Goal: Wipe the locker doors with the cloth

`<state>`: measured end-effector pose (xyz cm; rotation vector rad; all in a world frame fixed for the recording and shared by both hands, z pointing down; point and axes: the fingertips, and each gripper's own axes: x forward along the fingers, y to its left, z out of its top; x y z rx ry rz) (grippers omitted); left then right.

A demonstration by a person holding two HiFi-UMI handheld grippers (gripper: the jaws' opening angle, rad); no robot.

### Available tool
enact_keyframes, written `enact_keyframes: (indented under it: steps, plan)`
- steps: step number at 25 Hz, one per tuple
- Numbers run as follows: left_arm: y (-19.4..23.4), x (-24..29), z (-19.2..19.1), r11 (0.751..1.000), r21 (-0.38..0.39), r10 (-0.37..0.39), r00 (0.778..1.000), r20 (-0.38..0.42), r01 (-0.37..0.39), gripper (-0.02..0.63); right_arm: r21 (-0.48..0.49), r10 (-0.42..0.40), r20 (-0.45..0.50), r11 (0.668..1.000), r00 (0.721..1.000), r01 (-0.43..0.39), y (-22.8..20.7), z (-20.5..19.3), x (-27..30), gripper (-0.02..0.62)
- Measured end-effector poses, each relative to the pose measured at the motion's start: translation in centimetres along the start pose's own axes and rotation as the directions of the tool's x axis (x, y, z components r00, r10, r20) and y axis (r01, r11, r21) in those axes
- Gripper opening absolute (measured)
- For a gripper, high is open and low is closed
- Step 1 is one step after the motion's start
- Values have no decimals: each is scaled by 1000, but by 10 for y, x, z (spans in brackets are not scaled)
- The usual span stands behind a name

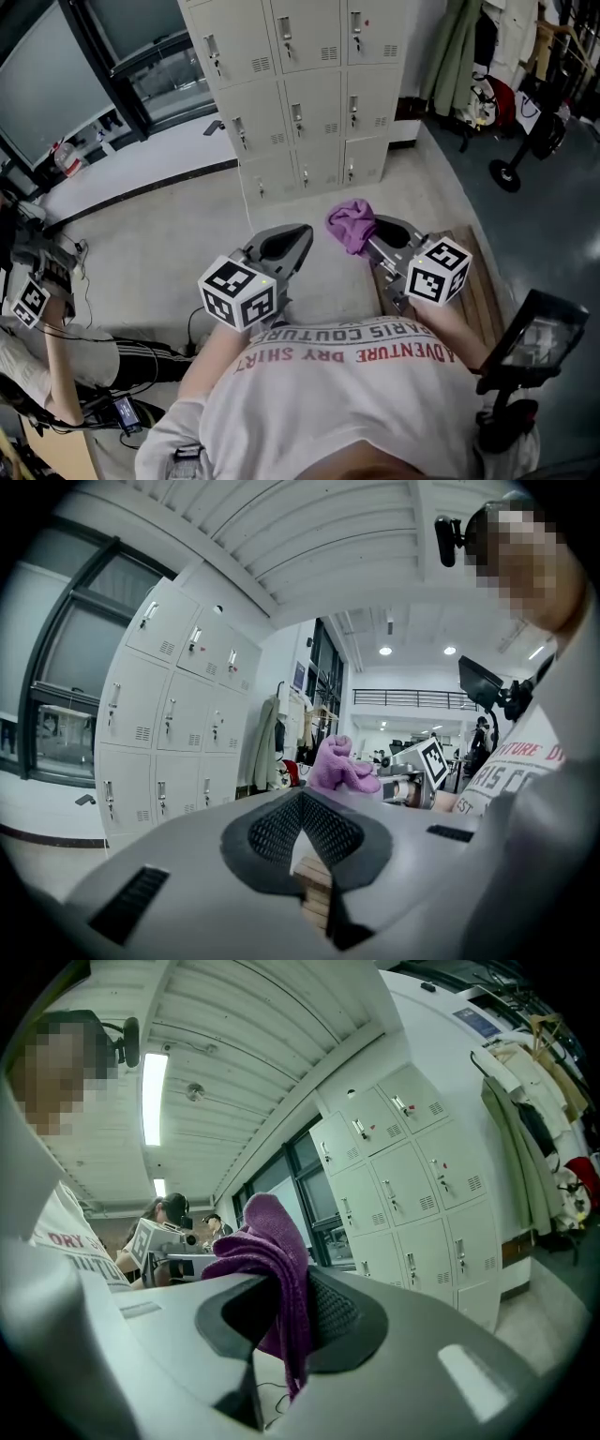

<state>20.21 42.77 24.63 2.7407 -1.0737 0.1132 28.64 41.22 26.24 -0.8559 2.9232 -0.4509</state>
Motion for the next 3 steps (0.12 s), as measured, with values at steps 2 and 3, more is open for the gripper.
enact_keyframes:
  steps: [2, 3]
  plan:
    - [0, -6, 1, 1000, -3, -2, 1000, 4, 2, 0, -1, 2, -3, 1000, 1000, -2, 6, 0, 1, 75]
    - [0, -8, 2, 1000, -5, -3, 1000, 6, 3, 0, -3, 2, -4, 1000, 1000, -2, 8, 1, 2, 75]
